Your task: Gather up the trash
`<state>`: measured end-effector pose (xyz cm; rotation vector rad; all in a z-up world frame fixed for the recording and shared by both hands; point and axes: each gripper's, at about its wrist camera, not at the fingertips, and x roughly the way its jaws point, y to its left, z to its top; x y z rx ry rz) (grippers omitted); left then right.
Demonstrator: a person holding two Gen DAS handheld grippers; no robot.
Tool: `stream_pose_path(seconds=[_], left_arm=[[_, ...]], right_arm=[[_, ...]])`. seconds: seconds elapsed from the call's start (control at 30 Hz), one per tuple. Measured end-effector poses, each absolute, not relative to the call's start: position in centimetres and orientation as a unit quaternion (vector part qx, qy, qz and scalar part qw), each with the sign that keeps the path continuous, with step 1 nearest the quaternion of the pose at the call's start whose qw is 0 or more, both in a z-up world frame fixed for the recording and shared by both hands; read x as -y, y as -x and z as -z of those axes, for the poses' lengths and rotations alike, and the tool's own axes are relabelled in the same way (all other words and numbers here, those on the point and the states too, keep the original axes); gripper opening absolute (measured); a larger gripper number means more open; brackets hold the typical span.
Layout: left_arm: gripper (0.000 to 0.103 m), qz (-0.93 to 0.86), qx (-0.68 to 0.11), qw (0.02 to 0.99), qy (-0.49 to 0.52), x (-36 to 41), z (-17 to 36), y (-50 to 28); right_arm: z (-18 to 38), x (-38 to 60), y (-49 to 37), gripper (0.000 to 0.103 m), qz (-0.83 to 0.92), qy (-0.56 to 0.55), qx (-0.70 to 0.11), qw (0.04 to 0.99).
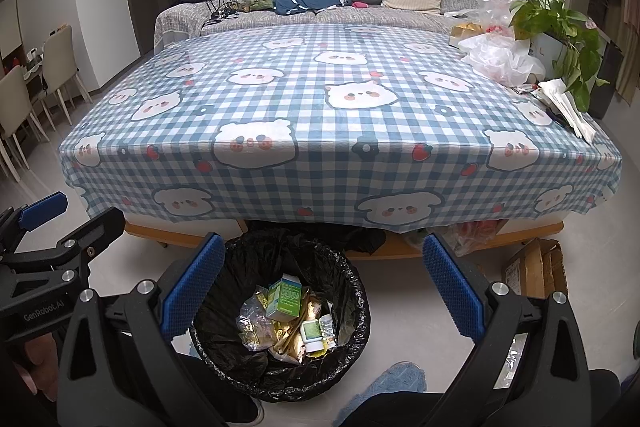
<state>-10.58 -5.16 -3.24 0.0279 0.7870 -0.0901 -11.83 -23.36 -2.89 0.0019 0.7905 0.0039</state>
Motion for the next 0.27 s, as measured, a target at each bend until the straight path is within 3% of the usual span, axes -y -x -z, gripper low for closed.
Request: stream_pose_path(seconds=[0.27], left_arm=[[0.097,0.046,-0.391,0.919,-0.009,4.95,3.46,10.32]], right_arm=[[2.85,23.42,11.83,0.095,-0.002,-0.001,-0.385,0.923]])
